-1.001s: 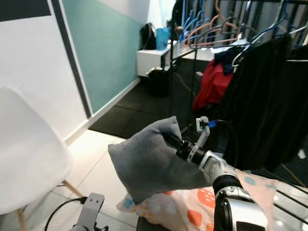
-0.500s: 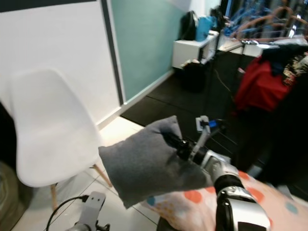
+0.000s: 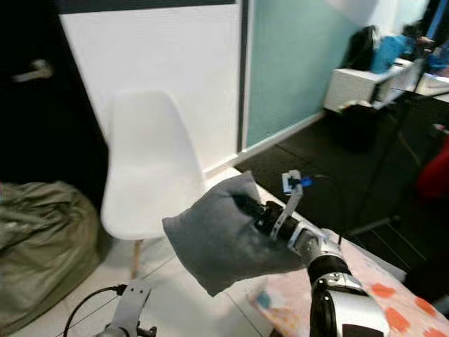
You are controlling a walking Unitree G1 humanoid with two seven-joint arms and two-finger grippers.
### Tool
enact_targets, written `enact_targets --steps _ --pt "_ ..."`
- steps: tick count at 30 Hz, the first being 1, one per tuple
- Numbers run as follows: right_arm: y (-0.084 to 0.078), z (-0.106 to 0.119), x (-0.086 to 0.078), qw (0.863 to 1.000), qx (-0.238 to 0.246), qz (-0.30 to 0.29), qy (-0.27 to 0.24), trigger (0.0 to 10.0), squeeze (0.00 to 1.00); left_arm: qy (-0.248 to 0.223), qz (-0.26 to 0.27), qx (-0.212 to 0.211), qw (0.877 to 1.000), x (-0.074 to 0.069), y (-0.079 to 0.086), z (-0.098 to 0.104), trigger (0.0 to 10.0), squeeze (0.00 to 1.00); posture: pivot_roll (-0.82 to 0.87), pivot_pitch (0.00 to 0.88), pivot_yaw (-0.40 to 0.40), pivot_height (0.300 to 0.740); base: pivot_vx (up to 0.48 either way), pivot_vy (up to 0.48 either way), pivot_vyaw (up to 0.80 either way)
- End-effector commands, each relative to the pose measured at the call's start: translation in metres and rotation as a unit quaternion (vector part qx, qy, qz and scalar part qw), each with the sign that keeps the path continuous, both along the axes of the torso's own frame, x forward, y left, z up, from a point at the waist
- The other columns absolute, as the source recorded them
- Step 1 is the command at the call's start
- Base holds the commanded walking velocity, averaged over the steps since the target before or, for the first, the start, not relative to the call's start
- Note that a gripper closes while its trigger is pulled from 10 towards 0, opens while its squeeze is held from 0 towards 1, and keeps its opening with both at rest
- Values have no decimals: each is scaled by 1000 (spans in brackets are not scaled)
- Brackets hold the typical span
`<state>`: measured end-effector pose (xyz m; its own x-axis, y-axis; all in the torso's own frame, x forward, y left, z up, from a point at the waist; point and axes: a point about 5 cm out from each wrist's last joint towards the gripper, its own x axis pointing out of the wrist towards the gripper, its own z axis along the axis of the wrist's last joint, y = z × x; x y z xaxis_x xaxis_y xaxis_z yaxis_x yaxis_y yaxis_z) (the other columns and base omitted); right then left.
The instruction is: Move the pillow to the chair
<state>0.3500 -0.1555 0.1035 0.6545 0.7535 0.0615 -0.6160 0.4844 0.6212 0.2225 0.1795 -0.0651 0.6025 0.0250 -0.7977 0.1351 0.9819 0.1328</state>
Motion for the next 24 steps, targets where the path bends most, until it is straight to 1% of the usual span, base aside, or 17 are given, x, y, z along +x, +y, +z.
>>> enact_targets --steps 1,4,7,9,10,12,17,18,19,21,22,24 --pt "-3 4 3 1000 3 -19 -15 10000 0 5 -4 5 1000 -4 1 -2 10000 0 -142 0 -55 702 0 0 769" --pt "-6 -4 3 999 -19 -51 4 10000 0 4 -2 4 1000 -4 2 -2 10000 0 -133 0 -60 702 0 0 769" --pt "-7 -6 2 998 -24 -59 9 10000 0 4 0 4 1000 -4 2 -2 10000 0 -130 0 -62 702 0 0 771" --pt "-11 -13 0 996 -41 -77 26 10000 0 2 2 4 1000 -4 2 -2 10000 0 -127 0 -66 702 0 0 772" --pt "-11 -13 0 996 -41 -77 26 10000 0 2 2 4 1000 -4 2 -2 10000 0 -127 0 -66 702 0 0 769" --pt "-14 -23 -4 993 -58 -89 45 10000 0 1 2 3 1000 -5 2 -2 10000 0 -121 0 -63 702 0 0 775" --pt "-16 -30 -8 991 -64 -100 59 10000 0 1 3 1 1000 -5 3 -3 10000 0 -126 0 -61 702 0 0 772" --pt "-17 -34 -9 988 -78 -111 71 10000 0 0 5 1 1000 -5 3 -3 10000 0 -121 0 -65 702 0 0 0" --pt "-17 -34 -9 988 -78 -111 71 10000 0 0 5 1 1000 -5 3 -3 10000 0 -121 0 -65 702 0 0 0" --pt "-19 -37 -9 984 -94 -130 83 10000 0 -2 6 0 1000 -5 3 -2 10000 0 -119 0 -63 702 0 0 0" --pt "-19 -37 -9 984 -94 -130 83 10000 0 -2 6 0 1000 -5 3 -2 10000 0 -119 0 -63 702 0 0 0" --pt "-22 -36 -7 980 -91 -153 90 10000 0 -4 3 0 1000 -4 3 -2 10000 0 -122 0 -67 702 0 0 0"
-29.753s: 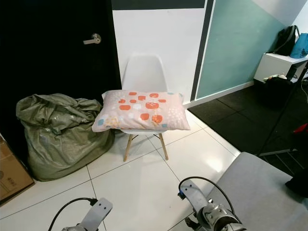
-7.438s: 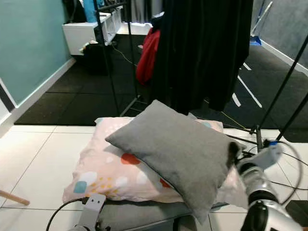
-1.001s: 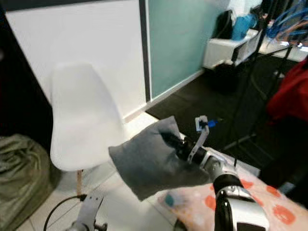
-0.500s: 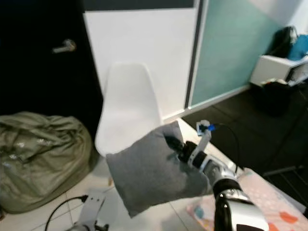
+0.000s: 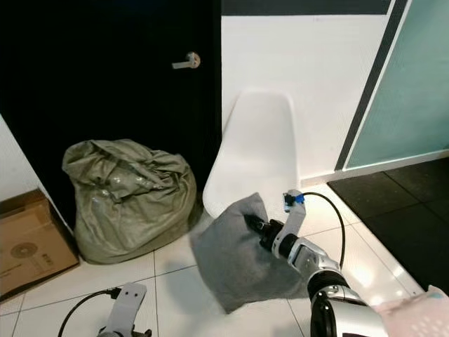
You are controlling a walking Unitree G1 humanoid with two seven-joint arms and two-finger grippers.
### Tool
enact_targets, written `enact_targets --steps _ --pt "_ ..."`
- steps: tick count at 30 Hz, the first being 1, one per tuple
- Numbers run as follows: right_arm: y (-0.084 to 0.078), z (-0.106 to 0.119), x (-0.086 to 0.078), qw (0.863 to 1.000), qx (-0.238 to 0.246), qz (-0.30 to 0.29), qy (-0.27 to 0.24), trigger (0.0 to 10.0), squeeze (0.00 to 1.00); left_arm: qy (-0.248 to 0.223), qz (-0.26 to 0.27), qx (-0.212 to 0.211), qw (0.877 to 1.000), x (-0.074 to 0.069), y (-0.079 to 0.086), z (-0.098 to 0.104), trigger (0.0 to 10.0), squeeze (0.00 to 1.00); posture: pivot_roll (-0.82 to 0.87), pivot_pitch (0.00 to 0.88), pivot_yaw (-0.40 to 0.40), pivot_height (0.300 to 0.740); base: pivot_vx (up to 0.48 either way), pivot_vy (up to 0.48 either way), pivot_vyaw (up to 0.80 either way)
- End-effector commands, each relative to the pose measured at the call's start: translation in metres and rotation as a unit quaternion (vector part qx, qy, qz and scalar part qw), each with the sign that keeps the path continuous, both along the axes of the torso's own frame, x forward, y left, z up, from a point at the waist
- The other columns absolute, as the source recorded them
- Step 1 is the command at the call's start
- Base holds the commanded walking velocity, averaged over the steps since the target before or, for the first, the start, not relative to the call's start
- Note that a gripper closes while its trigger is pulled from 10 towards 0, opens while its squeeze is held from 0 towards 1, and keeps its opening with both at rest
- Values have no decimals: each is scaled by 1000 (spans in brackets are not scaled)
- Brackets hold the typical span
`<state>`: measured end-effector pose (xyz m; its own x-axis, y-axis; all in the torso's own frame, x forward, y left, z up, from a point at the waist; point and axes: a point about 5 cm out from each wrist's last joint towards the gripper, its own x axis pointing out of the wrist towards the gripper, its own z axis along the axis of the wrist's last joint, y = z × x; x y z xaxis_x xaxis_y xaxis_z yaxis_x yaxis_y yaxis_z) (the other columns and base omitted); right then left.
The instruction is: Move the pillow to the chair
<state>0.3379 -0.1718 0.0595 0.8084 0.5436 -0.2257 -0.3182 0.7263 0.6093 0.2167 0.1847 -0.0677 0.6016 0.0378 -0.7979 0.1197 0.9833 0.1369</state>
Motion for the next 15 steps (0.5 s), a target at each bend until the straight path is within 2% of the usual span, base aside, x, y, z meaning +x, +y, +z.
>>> enact_targets --steps 1,6,9,15 --pt "-6 8 6 1000 -2 -21 -22 10000 0 -4 -5 -2 1000 2 -3 1 10000 0 -122 0 -67 702 0 0 0" --pt "-4 4 4 1000 -16 -13 -13 10000 0 -7 0 -6 1000 2 -3 1 10000 0 -115 0 -74 702 0 0 0" --pt "-3 -6 -2 999 -30 -21 14 10000 0 -6 -2 -8 1000 2 -3 1 10000 0 -125 0 -79 702 0 0 0" --pt "-7 -17 -10 998 -46 -32 34 10000 0 -4 -7 -9 1000 2 -4 1 10000 0 -135 0 -64 702 0 0 0"
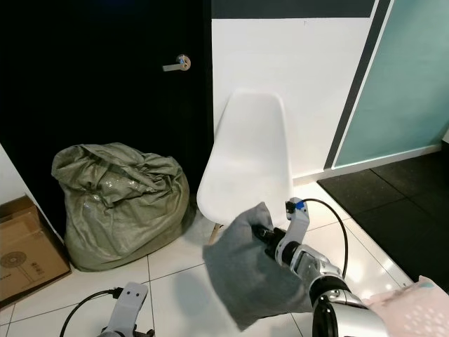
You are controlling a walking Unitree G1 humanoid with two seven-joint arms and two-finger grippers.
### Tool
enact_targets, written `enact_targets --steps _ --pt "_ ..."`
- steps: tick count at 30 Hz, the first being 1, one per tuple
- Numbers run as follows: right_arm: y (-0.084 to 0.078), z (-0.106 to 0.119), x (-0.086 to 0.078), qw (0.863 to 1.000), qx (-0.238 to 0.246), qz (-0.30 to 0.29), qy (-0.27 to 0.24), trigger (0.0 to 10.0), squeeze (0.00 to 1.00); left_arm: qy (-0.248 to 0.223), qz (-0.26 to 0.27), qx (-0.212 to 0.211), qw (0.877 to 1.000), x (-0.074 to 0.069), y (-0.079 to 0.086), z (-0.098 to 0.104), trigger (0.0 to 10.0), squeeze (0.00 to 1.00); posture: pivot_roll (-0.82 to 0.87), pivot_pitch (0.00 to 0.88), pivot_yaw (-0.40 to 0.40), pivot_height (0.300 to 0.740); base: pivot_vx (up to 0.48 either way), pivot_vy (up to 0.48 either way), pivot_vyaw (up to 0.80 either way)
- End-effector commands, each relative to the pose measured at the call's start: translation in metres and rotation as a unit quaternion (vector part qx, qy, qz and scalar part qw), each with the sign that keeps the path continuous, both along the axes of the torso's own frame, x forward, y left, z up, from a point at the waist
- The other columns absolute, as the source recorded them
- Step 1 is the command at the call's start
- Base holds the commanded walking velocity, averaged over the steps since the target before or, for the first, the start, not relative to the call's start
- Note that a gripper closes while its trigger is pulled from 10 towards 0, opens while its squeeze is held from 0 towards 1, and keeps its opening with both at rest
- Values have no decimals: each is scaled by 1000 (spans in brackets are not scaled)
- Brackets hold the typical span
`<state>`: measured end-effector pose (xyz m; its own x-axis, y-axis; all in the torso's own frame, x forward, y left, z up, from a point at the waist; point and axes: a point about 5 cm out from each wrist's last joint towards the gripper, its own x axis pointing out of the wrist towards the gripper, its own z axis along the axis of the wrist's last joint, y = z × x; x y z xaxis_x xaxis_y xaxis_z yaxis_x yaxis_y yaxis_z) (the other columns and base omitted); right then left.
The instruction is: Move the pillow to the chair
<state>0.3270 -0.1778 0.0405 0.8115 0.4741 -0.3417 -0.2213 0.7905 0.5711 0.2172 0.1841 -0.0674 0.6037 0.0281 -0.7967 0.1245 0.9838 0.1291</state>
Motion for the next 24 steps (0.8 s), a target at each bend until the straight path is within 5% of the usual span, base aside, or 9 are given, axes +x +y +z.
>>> enact_targets --steps 1,9,24 --pt "0 -2 -2 1000 4 -6 -7 10000 0 -2 -6 -5 1000 0 -3 0 10000 0 -128 0 -64 702 0 0 0" --pt "2 -3 -3 1000 13 -5 -8 10000 0 0 -10 -5 1000 -1 -2 -1 10000 0 -125 9 -63 702 225 0 0" --pt "11 33 20 995 7 44 -92 10000 0 0 -13 -5 1000 0 -2 0 10000 0 -122 11 -63 702 295 0 52"
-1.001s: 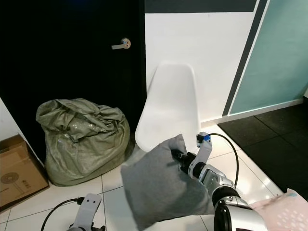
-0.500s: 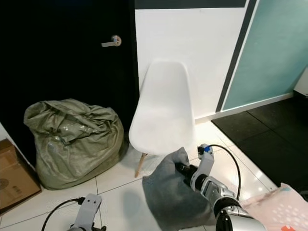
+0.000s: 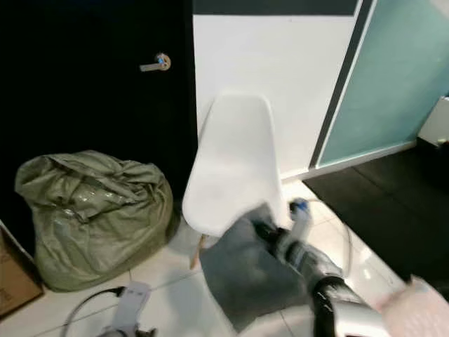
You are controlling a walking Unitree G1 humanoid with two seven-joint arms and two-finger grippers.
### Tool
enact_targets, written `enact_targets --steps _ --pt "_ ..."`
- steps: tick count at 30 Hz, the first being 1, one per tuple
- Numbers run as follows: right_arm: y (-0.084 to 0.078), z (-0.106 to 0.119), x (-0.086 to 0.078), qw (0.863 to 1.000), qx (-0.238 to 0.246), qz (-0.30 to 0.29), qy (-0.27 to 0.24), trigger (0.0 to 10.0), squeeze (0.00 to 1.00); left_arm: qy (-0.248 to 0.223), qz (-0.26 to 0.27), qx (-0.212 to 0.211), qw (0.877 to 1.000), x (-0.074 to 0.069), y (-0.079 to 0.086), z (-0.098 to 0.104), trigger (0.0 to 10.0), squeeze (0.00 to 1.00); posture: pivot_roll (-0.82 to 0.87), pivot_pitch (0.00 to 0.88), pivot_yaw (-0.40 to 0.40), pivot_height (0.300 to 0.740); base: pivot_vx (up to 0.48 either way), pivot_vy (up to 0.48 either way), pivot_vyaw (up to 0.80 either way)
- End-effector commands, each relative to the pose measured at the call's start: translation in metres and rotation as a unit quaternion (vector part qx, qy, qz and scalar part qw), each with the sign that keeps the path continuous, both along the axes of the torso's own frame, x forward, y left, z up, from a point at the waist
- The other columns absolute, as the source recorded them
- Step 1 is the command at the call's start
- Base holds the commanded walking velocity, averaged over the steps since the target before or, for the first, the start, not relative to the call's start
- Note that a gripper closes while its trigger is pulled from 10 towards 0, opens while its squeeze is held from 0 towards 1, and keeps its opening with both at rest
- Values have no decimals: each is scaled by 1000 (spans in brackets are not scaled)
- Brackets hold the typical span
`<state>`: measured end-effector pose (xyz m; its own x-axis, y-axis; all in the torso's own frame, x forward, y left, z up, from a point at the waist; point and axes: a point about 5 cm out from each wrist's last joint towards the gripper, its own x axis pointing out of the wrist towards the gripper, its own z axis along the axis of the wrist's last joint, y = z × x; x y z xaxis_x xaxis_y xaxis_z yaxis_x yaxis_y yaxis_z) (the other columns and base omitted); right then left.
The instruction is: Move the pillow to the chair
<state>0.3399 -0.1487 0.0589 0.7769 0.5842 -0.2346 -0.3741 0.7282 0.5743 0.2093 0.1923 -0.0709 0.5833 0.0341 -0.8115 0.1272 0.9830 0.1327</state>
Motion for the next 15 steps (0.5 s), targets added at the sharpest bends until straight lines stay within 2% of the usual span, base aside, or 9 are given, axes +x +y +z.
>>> enact_targets --steps 1,2,6,15 --pt "-18 19 10 999 -4 -18 -50 10000 0 -13 -15 -8 1000 8 -10 3 10000 0 -124 11 -64 702 300 0 781" --pt "-18 23 12 998 3 -20 -56 10000 0 -13 -15 -8 1000 8 -10 3 10000 0 -125 15 -64 702 300 0 781" --pt "-20 31 19 997 -9 -41 -57 10000 0 -13 -16 -8 1000 8 -11 3 10000 0 -127 9 -64 702 301 0 0" --pt "-29 47 28 994 15 -79 -74 10000 0 -14 -17 -10 1000 8 -11 3 10000 0 -130 0 -67 702 308 0 0"
